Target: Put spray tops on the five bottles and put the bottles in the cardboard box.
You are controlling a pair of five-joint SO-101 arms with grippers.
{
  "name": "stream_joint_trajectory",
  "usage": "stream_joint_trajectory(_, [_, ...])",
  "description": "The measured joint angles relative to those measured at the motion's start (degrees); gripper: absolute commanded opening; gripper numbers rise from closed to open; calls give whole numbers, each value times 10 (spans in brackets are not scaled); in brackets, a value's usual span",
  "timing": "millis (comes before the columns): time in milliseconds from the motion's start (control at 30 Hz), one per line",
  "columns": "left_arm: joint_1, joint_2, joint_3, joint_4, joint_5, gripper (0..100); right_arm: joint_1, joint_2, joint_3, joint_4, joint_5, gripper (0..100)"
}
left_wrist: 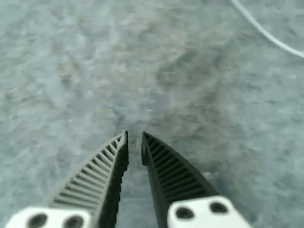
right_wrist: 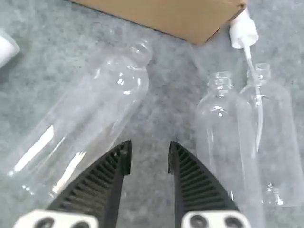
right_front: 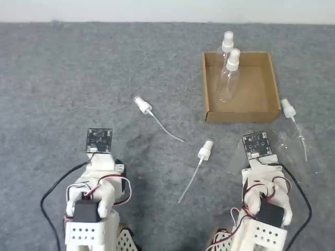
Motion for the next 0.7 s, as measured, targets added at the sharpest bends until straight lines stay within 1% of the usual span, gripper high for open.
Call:
stream_joint_trajectory(133, [18, 0, 0, 0, 0, 41, 2, 0, -61, 8, -11, 180])
stream_joint_trajectory(233, [19, 0, 0, 0, 0, 41, 1, 3, -121, 25, -11, 180])
stream_joint_trajectory(300, [19, 0, 0, 0, 0, 41, -1, 43, -161, 26, -8, 184])
stream_joint_trajectory(433, [18, 0, 0, 0, 0, 41, 11, 180, -265, 28, 9, 196])
stream_joint_trajectory(567, [18, 0, 0, 0, 0, 41, 62, 386, -416, 28, 24, 270])
stream_joint_trajectory(700, [18, 0, 0, 0, 0, 41, 108, 600, -581, 28, 57, 281])
